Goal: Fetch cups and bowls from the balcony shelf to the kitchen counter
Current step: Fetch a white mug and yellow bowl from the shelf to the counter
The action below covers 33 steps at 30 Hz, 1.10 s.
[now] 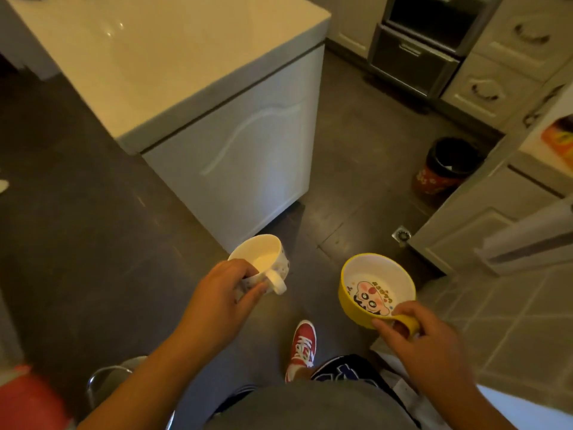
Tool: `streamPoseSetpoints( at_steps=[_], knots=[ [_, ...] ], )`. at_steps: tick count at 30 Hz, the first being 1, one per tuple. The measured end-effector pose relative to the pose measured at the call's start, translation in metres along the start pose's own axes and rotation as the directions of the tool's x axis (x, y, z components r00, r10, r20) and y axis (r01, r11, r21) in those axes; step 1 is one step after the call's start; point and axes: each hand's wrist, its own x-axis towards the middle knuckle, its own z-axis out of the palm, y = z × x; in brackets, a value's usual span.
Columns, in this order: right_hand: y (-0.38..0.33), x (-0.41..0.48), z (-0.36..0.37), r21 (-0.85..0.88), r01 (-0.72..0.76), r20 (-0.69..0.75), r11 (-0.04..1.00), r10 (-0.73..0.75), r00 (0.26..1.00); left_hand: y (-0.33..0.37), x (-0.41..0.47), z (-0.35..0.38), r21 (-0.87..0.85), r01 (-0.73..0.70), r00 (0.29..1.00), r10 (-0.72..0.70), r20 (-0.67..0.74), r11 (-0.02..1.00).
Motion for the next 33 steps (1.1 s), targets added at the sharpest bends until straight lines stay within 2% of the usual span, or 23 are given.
streamPoseSetpoints(
  at_steps=[5,11,15,17,22,29,33],
  knots=[
    [-0.035,0.089,-0.007,0.013,0.071,-0.066,0.997,-0.07,0.995,0.004,0.066,-0.019,0.033,-0.028,1.0,0.028,-0.008,0.999],
    [-0.077,0.191,-0.011,-0.076,0.168,-0.192,0.983,-0.18,0.965,-0.003,0.16,-0.027,0.075,0.009,0.999,-0.011,0.036,0.997],
    [-0.092,0.261,-0.014,-0.058,0.155,-0.206,0.986,-0.164,0.965,-0.006,0.246,-0.023,0.063,-0.059,0.995,0.054,0.085,0.996],
    [-0.097,0.292,-0.021,-0.06,0.112,-0.219,0.992,-0.123,0.968,-0.001,0.295,-0.02,0.059,-0.114,0.986,0.106,0.127,0.992],
    [-0.088,0.34,-0.049,-0.01,-0.092,-0.309,0.996,0.084,0.947,0.04,0.409,-0.002,0.054,-0.287,0.942,0.272,0.199,0.956],
    [-0.05,0.374,-0.105,0.065,-0.323,-0.417,0.944,0.319,0.851,0.131,0.53,0.056,-0.017,-0.473,0.831,0.452,0.325,0.881],
    [-0.017,0.408,-0.142,0.129,-0.401,-0.434,0.907,0.415,0.799,0.185,0.593,0.102,-0.031,-0.508,0.8,0.485,0.355,0.861]
  ],
)
